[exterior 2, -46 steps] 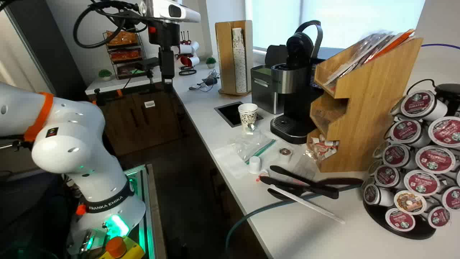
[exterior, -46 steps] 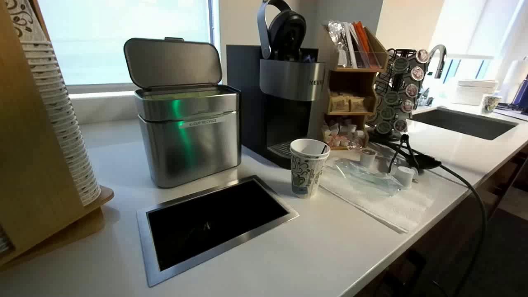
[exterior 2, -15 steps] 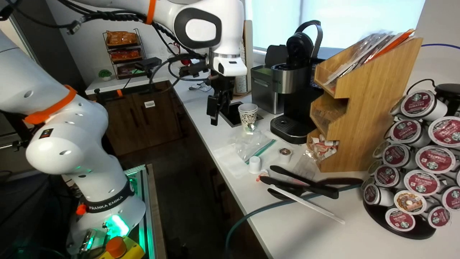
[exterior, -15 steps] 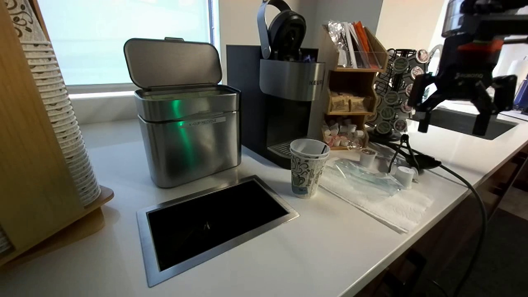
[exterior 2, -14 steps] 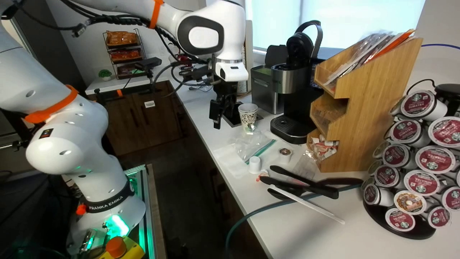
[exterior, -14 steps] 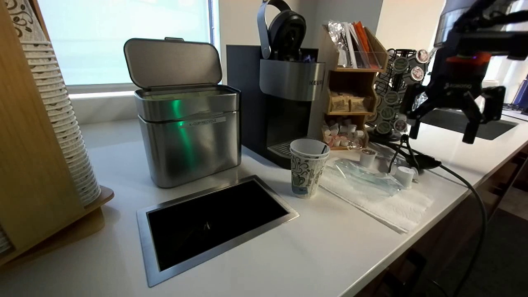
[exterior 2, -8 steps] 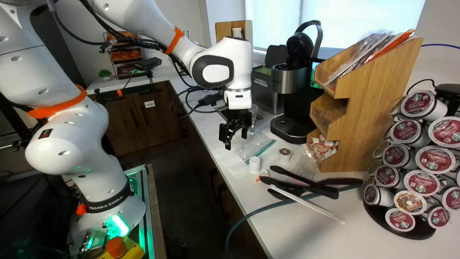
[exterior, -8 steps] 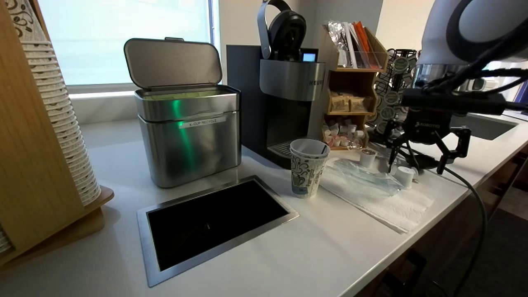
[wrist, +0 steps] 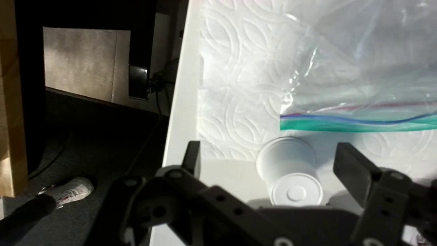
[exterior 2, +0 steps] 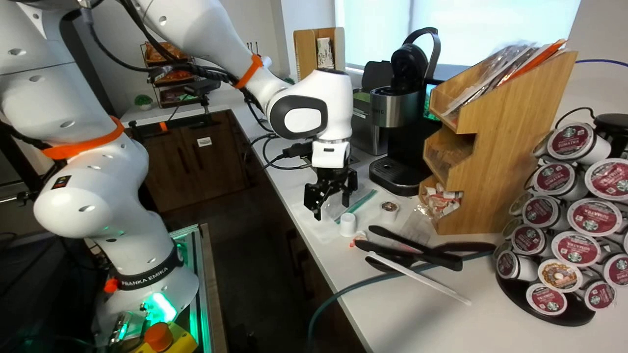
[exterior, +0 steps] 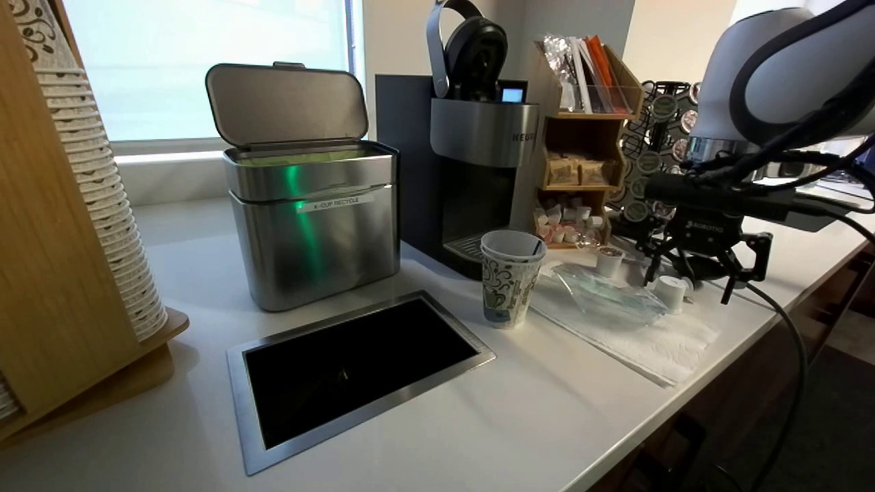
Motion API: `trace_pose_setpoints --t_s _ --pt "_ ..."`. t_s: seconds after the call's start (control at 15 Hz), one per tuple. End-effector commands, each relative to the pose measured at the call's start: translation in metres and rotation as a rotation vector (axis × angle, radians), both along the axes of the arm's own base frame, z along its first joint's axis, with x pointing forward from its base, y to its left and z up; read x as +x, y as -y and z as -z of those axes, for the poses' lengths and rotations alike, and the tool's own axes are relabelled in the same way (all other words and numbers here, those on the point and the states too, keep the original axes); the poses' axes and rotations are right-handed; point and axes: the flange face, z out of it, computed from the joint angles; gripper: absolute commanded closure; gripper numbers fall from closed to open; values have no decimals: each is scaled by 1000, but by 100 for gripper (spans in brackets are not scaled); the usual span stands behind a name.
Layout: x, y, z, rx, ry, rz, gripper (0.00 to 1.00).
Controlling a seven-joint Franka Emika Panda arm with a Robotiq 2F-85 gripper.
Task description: Put one coffee pod on top of the wooden stand.
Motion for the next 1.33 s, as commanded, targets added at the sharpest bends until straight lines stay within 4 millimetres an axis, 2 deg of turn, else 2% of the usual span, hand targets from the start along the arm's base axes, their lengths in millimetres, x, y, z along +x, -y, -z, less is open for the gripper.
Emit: trace_pose_setpoints --t_s 0.0,0.13,0.33,0.8,1.13,1.2,1.27 --pt "1 1 -3 -13 14 9 0" --pt "4 6 -7 -116 87 64 0" --pt "15 0 -10 -218 161 64 0" --pt "19 -20 -3 -304 180 66 0" --pt "20 -29 14 -302 157 67 19" --pt "21 -30 17 -298 152 64 19" --pt "22 -32 20 -293 145 61 34"
